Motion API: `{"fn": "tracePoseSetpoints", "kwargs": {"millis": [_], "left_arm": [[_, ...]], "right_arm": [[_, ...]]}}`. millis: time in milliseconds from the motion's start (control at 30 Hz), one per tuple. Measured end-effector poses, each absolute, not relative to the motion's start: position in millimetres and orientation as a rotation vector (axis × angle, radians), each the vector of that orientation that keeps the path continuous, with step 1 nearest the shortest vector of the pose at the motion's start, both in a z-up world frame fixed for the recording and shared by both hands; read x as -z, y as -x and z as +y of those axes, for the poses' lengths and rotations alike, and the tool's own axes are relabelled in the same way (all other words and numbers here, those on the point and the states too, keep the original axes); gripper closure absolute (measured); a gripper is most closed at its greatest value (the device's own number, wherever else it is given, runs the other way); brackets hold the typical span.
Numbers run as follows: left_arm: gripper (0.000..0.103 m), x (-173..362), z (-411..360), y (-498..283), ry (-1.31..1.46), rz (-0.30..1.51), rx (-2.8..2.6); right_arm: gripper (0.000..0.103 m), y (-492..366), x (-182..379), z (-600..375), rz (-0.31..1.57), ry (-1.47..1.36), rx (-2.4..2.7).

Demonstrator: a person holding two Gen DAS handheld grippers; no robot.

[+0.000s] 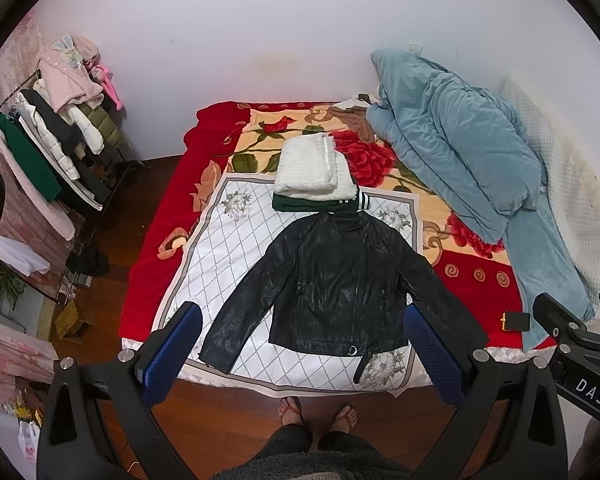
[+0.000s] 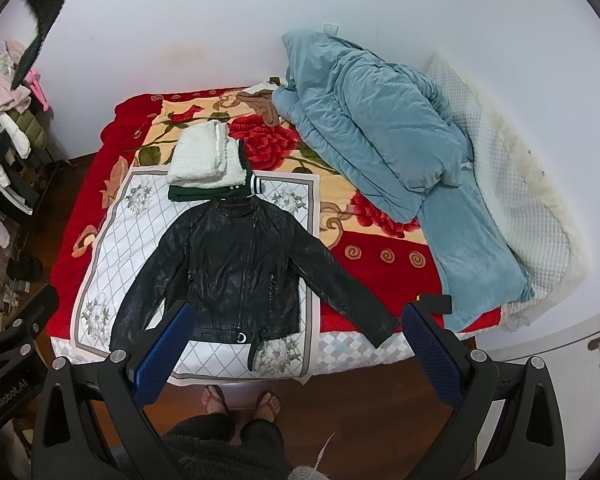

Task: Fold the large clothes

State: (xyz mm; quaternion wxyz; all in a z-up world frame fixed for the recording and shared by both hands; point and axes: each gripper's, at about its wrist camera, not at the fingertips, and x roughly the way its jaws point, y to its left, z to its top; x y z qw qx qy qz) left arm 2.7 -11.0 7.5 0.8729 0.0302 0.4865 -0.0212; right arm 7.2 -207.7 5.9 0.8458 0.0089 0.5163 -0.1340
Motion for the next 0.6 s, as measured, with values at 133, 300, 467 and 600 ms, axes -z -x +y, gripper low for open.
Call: {"fn": "tracePoseSetpoints", "kwargs": {"millis": [133,300,467,600], "left_arm": [[0.0,-10.3,-6.8,-3.0,-0.061,1.015,0.045],[0.0,-10.0,-6.6,-2.1,-0.06,1.013,0.045],[0.0,-16.2,-11.8,-7.3,-0.059,1.013,0.046],[0.0,-17.1,-11.7,-5.5,-0.058,1.011,0.046]], "right_arm": [[0.0,-4.8,-4.8,-207.7,1.086,-0.017,0.281],[0.0,-4.4,-5.7,-207.3,1.083,-0.017,0.282],[0.0,-4.3,-6.4,-206.4,1.082,-0.015,0.283],[0.0,-3.1,-6.2,-208.8,1.082,-0.014,0.281]]}}
